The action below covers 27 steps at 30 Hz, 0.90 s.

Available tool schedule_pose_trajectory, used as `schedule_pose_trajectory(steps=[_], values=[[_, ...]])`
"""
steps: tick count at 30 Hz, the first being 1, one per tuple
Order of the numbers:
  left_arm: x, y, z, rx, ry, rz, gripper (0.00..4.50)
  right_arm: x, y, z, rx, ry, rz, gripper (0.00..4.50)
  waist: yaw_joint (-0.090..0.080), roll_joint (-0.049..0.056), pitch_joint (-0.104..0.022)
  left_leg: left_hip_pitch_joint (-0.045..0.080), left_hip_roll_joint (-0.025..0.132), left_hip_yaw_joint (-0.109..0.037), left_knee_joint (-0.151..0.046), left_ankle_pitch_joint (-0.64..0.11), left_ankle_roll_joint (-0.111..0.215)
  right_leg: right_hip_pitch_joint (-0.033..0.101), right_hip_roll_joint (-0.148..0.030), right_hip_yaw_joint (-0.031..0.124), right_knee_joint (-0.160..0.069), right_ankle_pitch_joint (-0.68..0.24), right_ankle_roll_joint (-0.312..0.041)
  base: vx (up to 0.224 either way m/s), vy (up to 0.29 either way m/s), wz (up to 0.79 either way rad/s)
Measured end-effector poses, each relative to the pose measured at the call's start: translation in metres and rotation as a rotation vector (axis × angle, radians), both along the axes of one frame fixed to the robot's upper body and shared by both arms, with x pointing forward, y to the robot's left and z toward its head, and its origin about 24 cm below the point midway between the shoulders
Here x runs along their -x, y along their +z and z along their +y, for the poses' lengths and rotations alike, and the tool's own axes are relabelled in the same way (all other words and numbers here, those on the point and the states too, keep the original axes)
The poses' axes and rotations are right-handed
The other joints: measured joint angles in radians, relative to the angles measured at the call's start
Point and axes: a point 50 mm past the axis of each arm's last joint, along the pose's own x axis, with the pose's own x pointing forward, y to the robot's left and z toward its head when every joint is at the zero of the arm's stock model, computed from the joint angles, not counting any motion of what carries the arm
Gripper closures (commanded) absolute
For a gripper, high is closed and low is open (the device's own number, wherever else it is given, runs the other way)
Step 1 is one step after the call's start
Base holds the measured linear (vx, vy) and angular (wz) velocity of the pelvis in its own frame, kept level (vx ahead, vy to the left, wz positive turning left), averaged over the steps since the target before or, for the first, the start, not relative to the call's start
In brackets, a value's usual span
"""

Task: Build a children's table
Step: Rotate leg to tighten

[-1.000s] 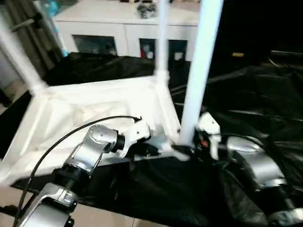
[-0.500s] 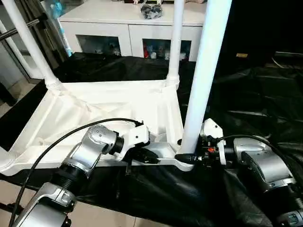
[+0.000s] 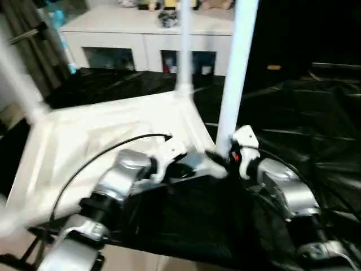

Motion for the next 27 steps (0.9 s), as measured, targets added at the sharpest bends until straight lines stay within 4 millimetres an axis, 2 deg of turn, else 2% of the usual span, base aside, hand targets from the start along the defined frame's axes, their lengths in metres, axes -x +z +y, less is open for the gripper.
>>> schedule_pose_trajectory(steps=[3,8,10,14,16,22,26,27], values=[[0.000,-0.001,-0.003,-0.003,0.018,-0.004,4.50,-0.006,0.000,0.007,0.006,-0.056,-0.005,1.98,-0.010,0.001,-0.001,0.000,0.000,-0.001,0.000,0.000,0.000,0.000,0.000,-0.001,0.000,0.000,0.000,0.000,0.000,0.00],[0.000,0.000,-0.002,-0.007,0.014,-0.008,4.50,-0.006,-0.001,0.011,-0.030,-0.063,0.003,1.56,-0.014,0.004,-0.003,0.000,0.000,-0.002,-0.001,0.000,0.000,0.000,0.001,-0.001,0.001,0.001,0.000,0.000,0.000,0.00],[0.000,0.001,0.000,-0.010,-0.002,-0.015,4.50,-0.006,0.000,0.010,-0.032,-0.036,0.001,1.29,-0.016,0.003,-0.003,-0.001,0.001,-0.002,-0.001,0.000,0.000,-0.001,0.001,-0.002,0.001,0.001,-0.001,0.000,0.000,0.00],[0.003,0.002,0.007,-0.011,-0.061,-0.023,4.50,0.003,0.004,0.004,0.006,0.116,-0.021,1.24,-0.018,0.003,-0.002,-0.003,0.001,-0.002,-0.002,0.000,0.000,-0.001,0.001,-0.002,0.001,0.005,-0.006,0.000,0.000,0.00],[0.004,0.003,0.011,-0.005,-0.086,-0.016,4.50,0.007,0.005,0.001,0.007,0.178,-0.020,1.24,-0.014,0.003,-0.002,-0.003,0.001,-0.002,-0.004,0.000,-0.001,-0.001,0.001,-0.002,0.001,0.004,-0.005,0.000,0.000,0.00],[0.010,0.007,0.024,-0.014,-0.216,0.006,4.50,0.025,0.012,-0.013,0.063,0.455,0.002,1.24,0.010,0.006,-0.001,-0.004,0.002,-0.002,-0.008,-0.001,-0.001,-0.003,0.002,-0.003,0.000,0.001,-0.003,0.009,-0.002,0.00],[0.016,0.008,0.033,-0.025,-0.287,0.029,4.50,0.034,0.009,-0.013,0.066,0.582,0.031,1.24,0.027,0.007,0.000,-0.004,0.002,-0.001,-0.007,-0.001,-0.001,-0.003,0.001,-0.002,0.001,0.001,-0.004,0.000,0.000,0.00],[0.016,0.008,0.035,-0.027,-0.295,0.035,4.50,0.035,0.009,-0.012,0.065,0.600,0.036,1.04,0.028,0.007,0.000,-0.004,0.002,-0.001,-0.007,-0.001,-0.001,-0.003,0.001,-0.002,0.001,0.001,-0.004,0.000,0.000,0.00]])
